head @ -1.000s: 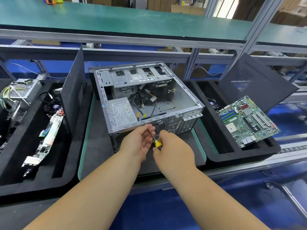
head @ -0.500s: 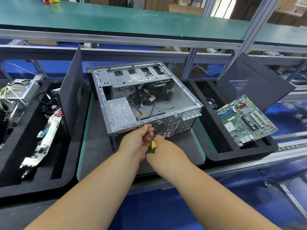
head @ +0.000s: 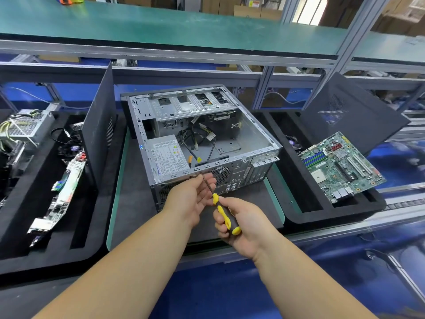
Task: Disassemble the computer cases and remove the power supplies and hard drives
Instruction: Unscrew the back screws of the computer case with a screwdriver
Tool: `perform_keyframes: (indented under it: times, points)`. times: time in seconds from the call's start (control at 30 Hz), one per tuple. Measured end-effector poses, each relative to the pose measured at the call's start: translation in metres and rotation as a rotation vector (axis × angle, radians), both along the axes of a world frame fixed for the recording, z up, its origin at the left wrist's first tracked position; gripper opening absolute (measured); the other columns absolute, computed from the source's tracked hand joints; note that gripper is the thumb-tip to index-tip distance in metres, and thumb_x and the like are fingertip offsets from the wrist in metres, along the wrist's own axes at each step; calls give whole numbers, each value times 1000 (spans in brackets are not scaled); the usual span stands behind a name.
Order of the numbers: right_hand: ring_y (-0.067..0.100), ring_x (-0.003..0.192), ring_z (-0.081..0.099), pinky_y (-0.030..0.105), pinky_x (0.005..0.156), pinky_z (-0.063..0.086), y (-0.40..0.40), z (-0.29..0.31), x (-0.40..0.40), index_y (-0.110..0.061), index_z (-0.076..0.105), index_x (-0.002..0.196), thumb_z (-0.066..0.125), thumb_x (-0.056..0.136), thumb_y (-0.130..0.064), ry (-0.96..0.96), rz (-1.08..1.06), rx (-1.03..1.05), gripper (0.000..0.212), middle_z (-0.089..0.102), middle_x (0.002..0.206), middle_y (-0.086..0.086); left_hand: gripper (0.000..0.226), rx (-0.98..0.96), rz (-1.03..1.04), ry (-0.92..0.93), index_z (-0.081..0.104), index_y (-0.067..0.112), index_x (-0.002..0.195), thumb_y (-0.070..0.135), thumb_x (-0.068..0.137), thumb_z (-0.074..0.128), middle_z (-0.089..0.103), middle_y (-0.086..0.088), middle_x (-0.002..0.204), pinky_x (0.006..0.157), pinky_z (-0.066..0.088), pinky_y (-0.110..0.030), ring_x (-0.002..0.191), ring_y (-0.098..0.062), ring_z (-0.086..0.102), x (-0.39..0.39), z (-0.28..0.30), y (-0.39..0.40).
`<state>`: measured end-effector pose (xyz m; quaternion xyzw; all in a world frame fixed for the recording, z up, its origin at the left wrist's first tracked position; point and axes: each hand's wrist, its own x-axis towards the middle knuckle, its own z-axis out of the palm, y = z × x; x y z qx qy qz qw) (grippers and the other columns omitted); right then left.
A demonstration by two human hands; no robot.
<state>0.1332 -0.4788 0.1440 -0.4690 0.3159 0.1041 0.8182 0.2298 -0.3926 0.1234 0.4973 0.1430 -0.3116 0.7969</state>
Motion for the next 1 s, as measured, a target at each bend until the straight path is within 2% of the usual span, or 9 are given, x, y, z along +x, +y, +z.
perform_keyframes:
  times: [0.13, 0.2, 0.27, 0.33, 0.4, 0.5, 0.6, 0.8, 1.0]
  points:
    - [9, 45, 41, 20, 44, 33, 2, -7, 0, -11, 66, 101, 53, 99, -24, -4, 13, -315, 18, 52, 54, -2, 19, 316, -105, -142, 68, 12, 92, 18, 99, 51, 71, -4, 88, 66, 53, -23, 71, -12, 63, 1, 1, 7]
    - [10, 51, 44, 21, 46, 34, 1, -9, 0, -13, 66, 103, 56, 97, -25, -6, 33, -468, 17, 54, 55, -4, 18, 663, -245, -464, 70, 23, 87, 26, 95, 54, 72, 5, 87, 72, 53, -29, 75, -11, 64, 1, 0, 19]
    - [12, 58, 47, 23, 50, 37, 0, -11, 0, -15, 65, 98, 57, 96, -28, -8, 60, -569, 15, 55, 58, -4, 18, 1069, -275, -906, 66, 30, 78, 34, 91, 54, 67, 16, 75, 59, 44, -25, 72, -6, 60, 0, 7, 33]
    - [15, 63, 48, 26, 55, 38, 0, -11, -1, -15, 63, 95, 57, 95, -31, 2, 75, -630, 18, 56, 60, -5, 10, 1184, -163, -1276, 63, 32, 84, 32, 89, 55, 63, 16, 76, 57, 39, -24, 74, -10, 57, 6, 22, 42]
    - [16, 64, 46, 29, 57, 38, 1, -11, -1, -14, 63, 97, 56, 95, -32, 10, 68, -649, 20, 56, 60, -5, 19, 1135, -194, -1450, 64, 28, 107, 28, 88, 61, 65, 11, 99, 78, 46, -32, 97, -18, 57, 23, 30, 43]
    - [17, 61, 43, 29, 58, 34, 3, -9, 5, -15, 66, 99, 53, 95, -27, 86, 34, -587, 18, 56, 58, -3, 56, 1212, -568, -1305, 48, 24, 138, 28, 85, 65, 54, 0, 134, 104, 38, -38, 130, -25, 42, 52, 34, 39]
    - [15, 55, 39, 27, 52, 30, 4, -6, 9, -14, 70, 99, 48, 96, -21, 142, -7, -417, 23, 54, 55, 1, 52, 1211, -786, -1265, 54, 23, 135, 20, 84, 60, 56, -2, 127, 101, 42, -37, 126, -25, 44, 64, 29, 34]
    - [12, 49, 50, 21, 41, 33, 2, -13, 3, -15, 67, 103, 52, 100, -19, 34, -26, -391, 15, 53, 64, 3, 50, 1161, -758, -1377, 49, 29, 143, 22, 94, 58, 56, 4, 129, 106, 37, -37, 126, -20, 42, 65, 15, 37]
    - [8, 45, 46, 19, 42, 37, 1, -24, -4, -27, 61, 102, 60, 94, -18, -50, 7, -625, 12, 52, 80, 1, 40, 1170, -747, -1420, 52, 30, 136, 24, 97, 57, 57, 5, 120, 98, 42, -37, 122, -20, 43, 65, 9, 37]
